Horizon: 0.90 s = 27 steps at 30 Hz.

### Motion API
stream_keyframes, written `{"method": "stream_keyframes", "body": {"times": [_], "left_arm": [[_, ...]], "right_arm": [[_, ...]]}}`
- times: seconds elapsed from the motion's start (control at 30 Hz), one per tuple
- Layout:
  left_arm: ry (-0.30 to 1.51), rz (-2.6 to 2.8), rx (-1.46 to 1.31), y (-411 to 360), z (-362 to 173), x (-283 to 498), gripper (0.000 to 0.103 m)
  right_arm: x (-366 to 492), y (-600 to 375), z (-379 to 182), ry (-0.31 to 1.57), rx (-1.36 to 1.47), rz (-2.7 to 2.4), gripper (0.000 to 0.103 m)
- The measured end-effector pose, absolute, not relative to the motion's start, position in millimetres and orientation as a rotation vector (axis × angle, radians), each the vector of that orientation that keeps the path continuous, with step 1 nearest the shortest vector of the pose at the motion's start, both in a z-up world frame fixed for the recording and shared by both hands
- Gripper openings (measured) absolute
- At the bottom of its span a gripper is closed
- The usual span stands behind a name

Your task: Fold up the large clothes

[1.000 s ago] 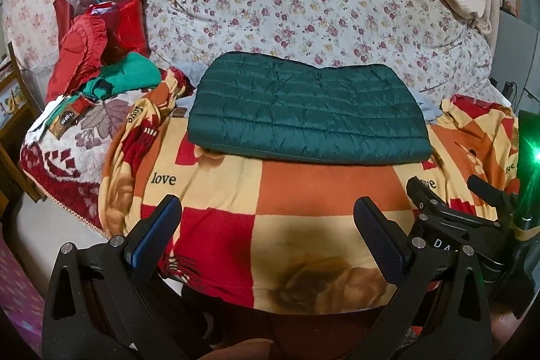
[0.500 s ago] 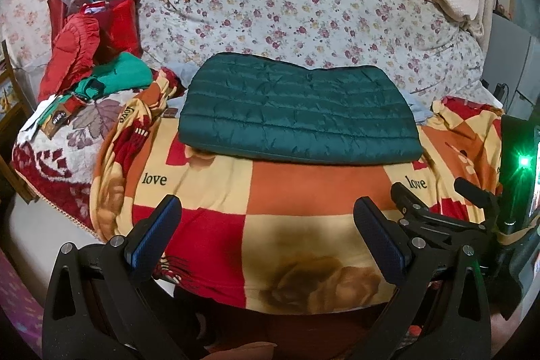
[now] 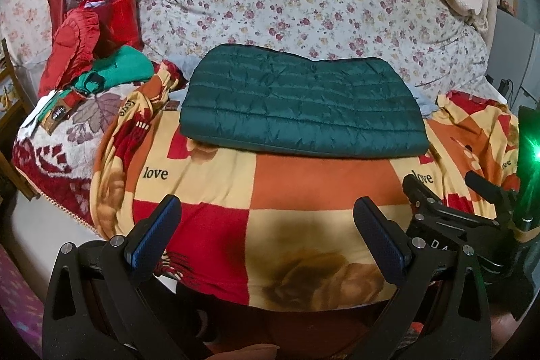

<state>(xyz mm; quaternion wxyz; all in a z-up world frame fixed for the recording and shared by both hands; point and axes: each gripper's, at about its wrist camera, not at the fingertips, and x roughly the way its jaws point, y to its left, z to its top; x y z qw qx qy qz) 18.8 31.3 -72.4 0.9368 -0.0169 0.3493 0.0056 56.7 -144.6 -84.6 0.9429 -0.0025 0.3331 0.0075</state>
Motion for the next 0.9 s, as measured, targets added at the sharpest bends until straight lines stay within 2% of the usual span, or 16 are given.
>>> {"method": "stream_keyframes", "body": {"times": [0.9], "left_arm": [[0.749, 0.001, -0.010, 30, -85, 29, 0.102]], "right_arm": [[59, -150, -86, 0.670, 0.035, 0.004, 0.102]]}}
